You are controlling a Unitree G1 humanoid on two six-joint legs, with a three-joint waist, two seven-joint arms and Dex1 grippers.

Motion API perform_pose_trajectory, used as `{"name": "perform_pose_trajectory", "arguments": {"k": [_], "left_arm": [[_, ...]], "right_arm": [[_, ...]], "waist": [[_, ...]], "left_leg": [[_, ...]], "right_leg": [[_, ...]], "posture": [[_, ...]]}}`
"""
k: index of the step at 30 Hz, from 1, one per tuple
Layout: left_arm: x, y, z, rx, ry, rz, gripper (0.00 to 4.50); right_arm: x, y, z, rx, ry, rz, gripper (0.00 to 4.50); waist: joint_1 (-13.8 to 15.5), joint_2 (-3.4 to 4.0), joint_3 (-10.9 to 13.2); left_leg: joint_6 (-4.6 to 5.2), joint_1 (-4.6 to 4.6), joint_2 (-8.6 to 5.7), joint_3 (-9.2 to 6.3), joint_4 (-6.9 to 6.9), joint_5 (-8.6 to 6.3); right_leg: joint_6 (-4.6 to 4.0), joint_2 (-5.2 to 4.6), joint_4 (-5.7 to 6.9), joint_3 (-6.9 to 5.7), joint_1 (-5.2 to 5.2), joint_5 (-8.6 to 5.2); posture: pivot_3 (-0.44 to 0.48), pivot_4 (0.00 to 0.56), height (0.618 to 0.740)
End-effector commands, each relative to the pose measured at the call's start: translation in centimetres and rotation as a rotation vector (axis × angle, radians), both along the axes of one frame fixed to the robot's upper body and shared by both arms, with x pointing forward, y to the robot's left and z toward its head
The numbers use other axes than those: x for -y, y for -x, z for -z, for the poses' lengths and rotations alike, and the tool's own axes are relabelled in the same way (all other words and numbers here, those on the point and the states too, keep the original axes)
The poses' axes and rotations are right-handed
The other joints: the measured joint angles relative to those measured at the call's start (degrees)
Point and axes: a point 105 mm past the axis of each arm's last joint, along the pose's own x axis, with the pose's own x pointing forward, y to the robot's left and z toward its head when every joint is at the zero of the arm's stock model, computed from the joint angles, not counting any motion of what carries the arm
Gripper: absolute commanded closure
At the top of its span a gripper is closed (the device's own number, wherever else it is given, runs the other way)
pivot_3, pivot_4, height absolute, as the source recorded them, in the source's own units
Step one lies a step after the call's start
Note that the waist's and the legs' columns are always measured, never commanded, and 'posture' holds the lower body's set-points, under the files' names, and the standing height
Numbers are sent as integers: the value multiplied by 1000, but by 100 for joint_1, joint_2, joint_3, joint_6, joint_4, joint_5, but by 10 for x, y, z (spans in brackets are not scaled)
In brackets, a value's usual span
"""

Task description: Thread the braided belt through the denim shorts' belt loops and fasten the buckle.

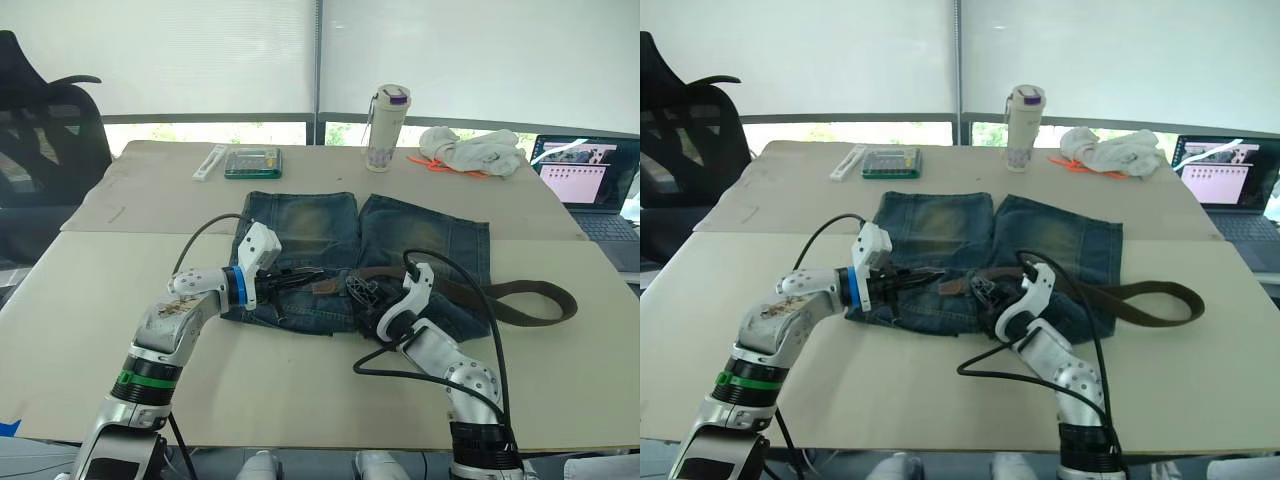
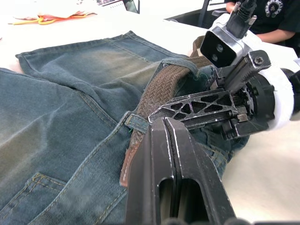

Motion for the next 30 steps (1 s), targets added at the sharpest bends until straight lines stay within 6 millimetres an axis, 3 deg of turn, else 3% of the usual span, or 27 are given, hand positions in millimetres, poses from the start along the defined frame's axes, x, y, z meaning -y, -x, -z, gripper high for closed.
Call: {"name": "perform_pose_trajectory", "arguments": {"k": [1, 6, 12, 18, 24, 30], "left_arm": [[-16, -11, -17, -14, 141, -111, 4500], [-29, -21, -10, -207, 311, -229, 4500], [-15, -8, -2, -479, 488, -127, 4500], [-12, -24, 25, -580, 467, -269, 2683], [5, -20, 26, -612, 454, -237, 684], [16, -16, 16, -621, 503, -176, 684]], "right_arm": [[2, -4, -18, 45, -113, 10, 4465], [8, -6, -22, 59, -181, 44, 4465], [8, -5, -26, 91, -183, 39, 4465], [7, -2, -30, 121, -186, 27, 4500], [7, -1, -29, 123, -185, 24, 4500], [6, -1, -32, 133, -189, 22, 4500]], "waist": [[1, 0, 0], [11, 0, 0], [11, 0, 0], [10, 0, 0], [20, 0, 0], [17, 0, 0]], "left_leg": [[0, 0, 0, -1, 0, 0], [0, -2, -1, -3, 0, 0], [0, -11, -3, -14, 2, 0], [0, -10, -4, -16, 2, 0], [-5, -34, -5, -18, 2, 3], [-7, -40, -6, -17, 2, 4]], "right_leg": [[0, 0, 2, 0, -1, 0], [0, -1, 3, -1, -2, 0], [1, -3, 3, -10, -4, 0], [0, -2, 4, -12, -5, 0], [-1, -2, 8, -12, -32, 1], [-2, -2, 13, -11, -43, 3]], "posture": [[0, 150, 737], [0, 150, 737], [0, 150, 737], [0, 150, 737], [0, 150, 737], [0, 150, 737]]}}
